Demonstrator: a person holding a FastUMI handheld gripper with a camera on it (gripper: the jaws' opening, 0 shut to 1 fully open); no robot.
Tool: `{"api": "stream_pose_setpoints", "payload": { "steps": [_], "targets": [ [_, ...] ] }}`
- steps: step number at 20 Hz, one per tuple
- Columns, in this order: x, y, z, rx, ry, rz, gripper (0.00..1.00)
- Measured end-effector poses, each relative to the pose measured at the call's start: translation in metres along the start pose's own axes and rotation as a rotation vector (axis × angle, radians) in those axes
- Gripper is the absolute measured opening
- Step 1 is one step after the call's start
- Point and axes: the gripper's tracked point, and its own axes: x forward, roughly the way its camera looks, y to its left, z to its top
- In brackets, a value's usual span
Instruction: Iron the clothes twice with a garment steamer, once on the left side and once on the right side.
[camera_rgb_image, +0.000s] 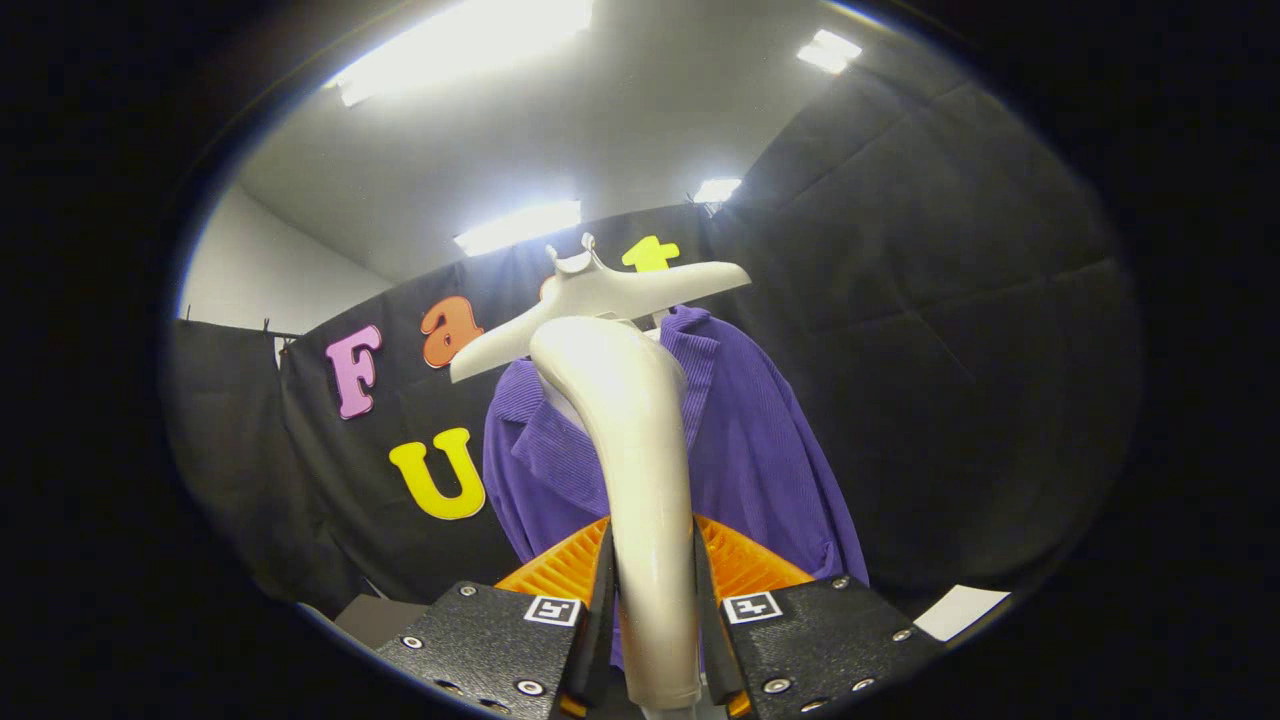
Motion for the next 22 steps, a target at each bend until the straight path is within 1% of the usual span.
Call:
{"api": "stream_pose_setpoints", "payload": {
  "steps": [4, 7, 15, 22],
  "targets": [
    [0.047, -0.01, -0.015, -0.006, 0.041, -0.053, 0.37],
    [0.062, -0.021, -0.025, -0.003, 0.06, -0.083, 0.38],
    [0.055, -0.053, -0.06, 0.028, 0.129, -0.112, 0.38],
    [0.042, -0.086, -0.119, 0.046, 0.241, -0.16, 0.38]
  ]
}}
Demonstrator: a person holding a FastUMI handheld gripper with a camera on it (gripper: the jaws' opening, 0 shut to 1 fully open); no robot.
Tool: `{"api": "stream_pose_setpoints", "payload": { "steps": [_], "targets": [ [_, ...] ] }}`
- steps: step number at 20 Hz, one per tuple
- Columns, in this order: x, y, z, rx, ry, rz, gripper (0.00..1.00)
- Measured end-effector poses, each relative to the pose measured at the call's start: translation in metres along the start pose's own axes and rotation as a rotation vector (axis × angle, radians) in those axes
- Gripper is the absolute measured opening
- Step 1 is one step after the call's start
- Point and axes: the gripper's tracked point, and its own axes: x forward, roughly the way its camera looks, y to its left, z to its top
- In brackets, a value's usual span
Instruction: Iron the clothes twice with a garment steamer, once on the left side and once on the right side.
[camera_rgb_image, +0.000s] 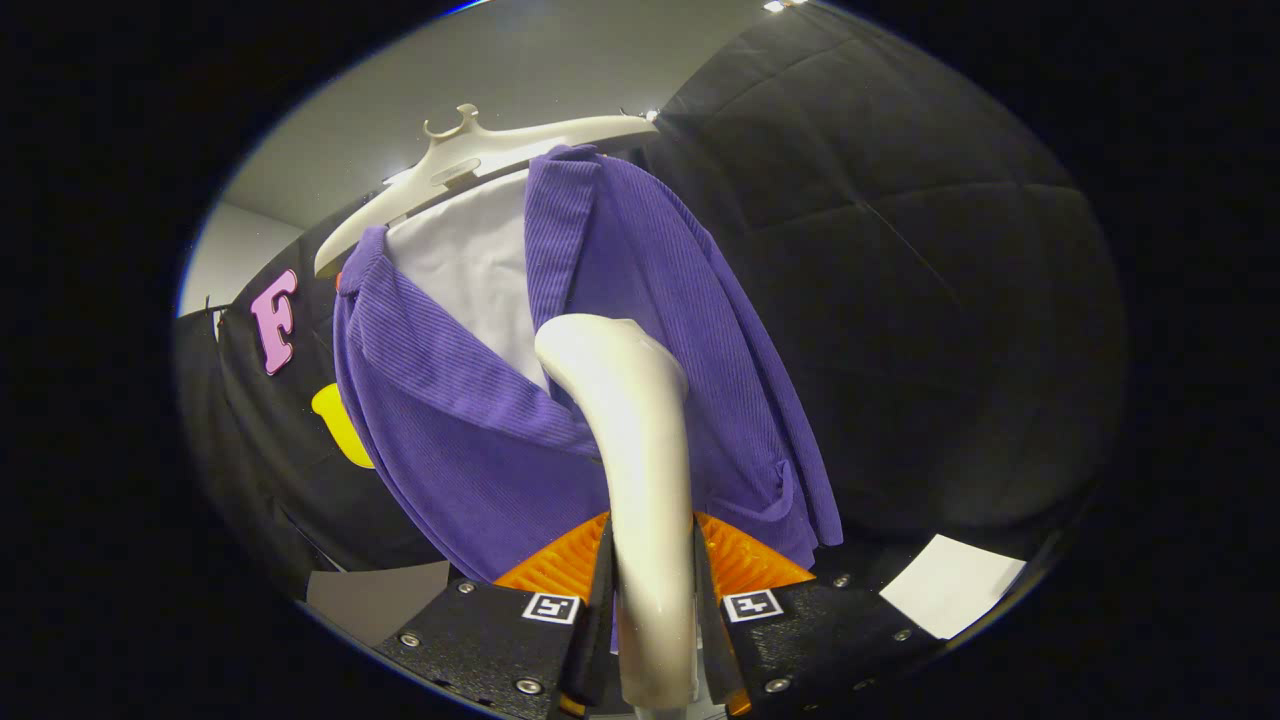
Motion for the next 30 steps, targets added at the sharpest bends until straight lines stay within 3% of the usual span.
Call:
{"api": "stream_pose_setpoints", "payload": {
  "steps": [21, 30],
  "targets": [
    [0.016, -0.052, -0.126, 0.072, 0.232, -0.086, 0.38],
    [0.037, -0.079, -0.205, 0.092, 0.351, -0.125, 0.38]
  ]
}}
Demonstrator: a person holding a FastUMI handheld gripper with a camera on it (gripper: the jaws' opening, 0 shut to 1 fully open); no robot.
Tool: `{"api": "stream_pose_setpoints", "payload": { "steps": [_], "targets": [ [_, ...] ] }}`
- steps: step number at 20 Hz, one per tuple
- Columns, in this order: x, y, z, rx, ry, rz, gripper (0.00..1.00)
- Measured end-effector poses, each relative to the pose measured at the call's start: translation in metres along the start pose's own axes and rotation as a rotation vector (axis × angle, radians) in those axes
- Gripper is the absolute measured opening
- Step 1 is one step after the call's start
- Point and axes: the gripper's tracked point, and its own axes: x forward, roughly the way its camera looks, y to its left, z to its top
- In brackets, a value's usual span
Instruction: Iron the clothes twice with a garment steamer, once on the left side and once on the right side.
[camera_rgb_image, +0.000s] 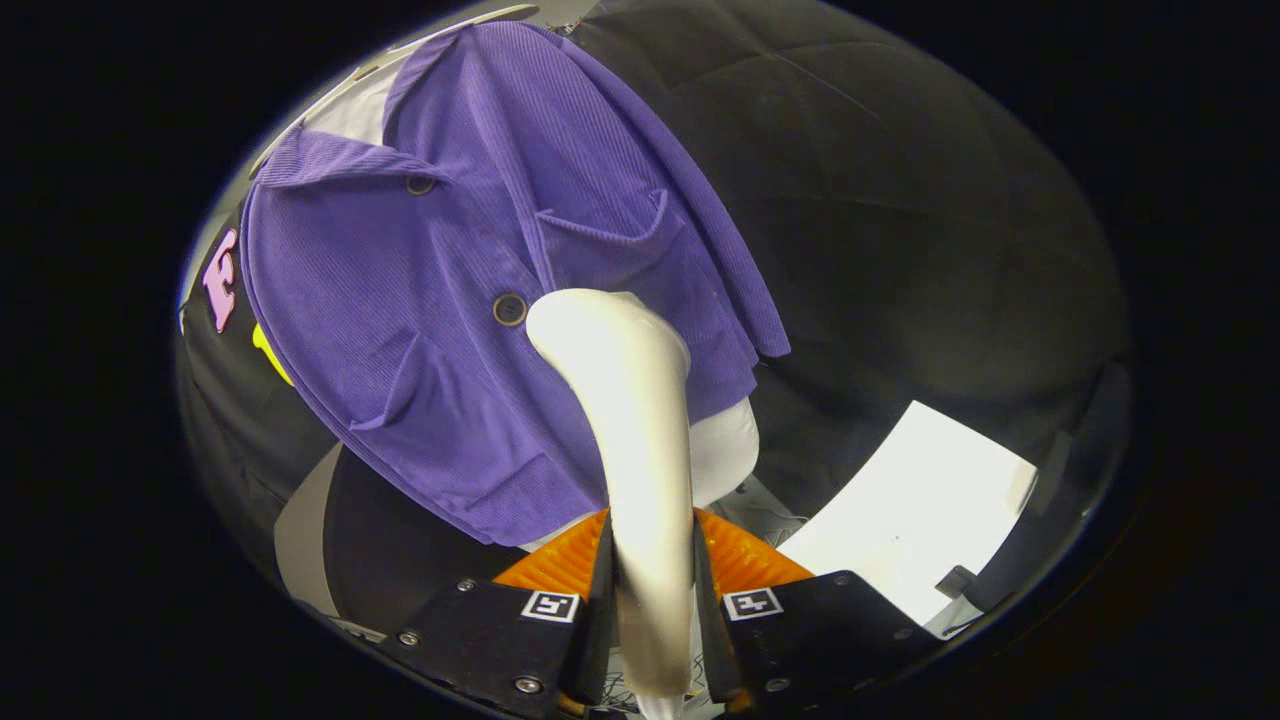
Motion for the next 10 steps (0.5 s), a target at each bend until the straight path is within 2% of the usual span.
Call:
{"api": "stream_pose_setpoints", "payload": {
  "steps": [5, 10],
  "targets": [
    [0.028, 0.002, -0.04, 0.018, 0.061, -0.025, 0.38],
    [0.034, 0.005, -0.082, 0.019, 0.129, -0.021, 0.38]
  ]
}}
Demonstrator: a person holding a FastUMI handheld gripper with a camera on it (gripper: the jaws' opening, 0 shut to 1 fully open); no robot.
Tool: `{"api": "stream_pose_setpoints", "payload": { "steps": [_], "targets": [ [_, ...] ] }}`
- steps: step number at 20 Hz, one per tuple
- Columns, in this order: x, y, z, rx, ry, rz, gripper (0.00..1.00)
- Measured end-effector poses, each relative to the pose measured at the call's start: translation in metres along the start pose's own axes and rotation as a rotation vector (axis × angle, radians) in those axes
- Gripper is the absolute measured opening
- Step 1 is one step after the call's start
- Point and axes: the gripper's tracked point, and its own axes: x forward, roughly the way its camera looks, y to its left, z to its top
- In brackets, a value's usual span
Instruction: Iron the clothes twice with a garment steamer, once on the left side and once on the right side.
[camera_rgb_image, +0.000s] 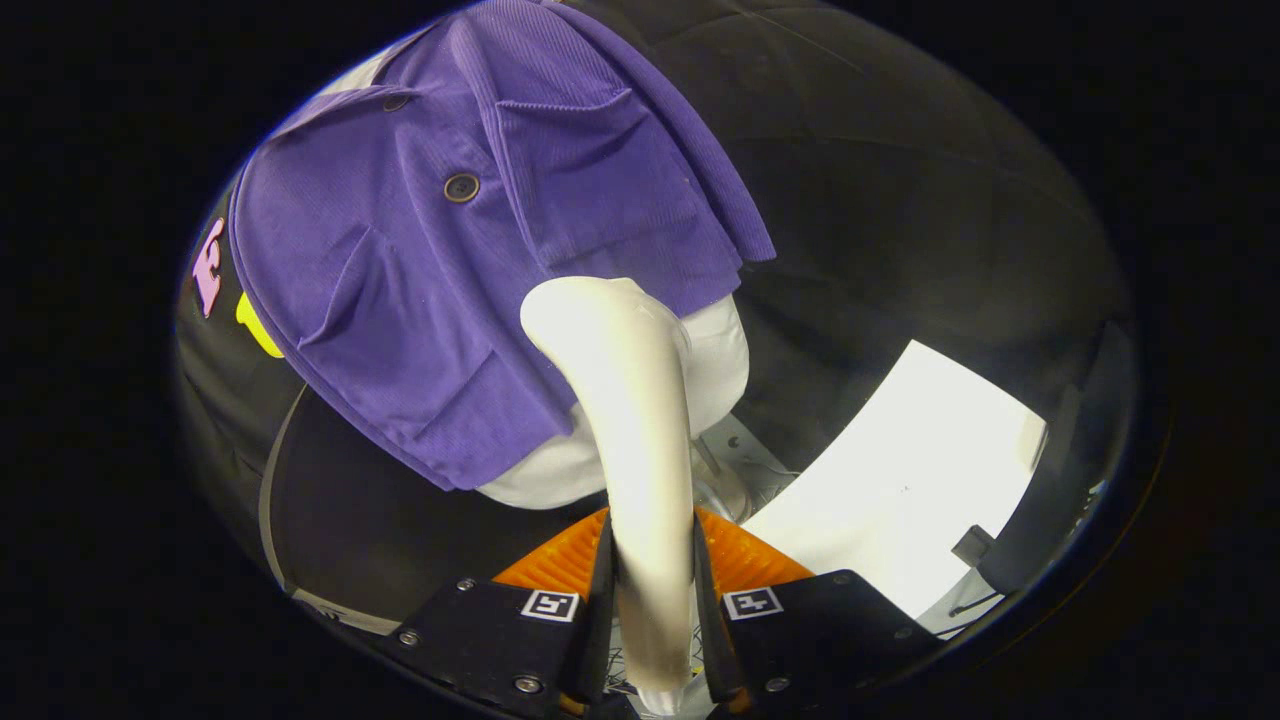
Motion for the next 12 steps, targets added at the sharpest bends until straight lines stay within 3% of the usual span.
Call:
{"api": "stream_pose_setpoints", "payload": {
  "steps": [12],
  "targets": [
    [-0.118, 0.074, -0.033, -0.145, -0.11, 0.193, 0.38]
  ]
}}
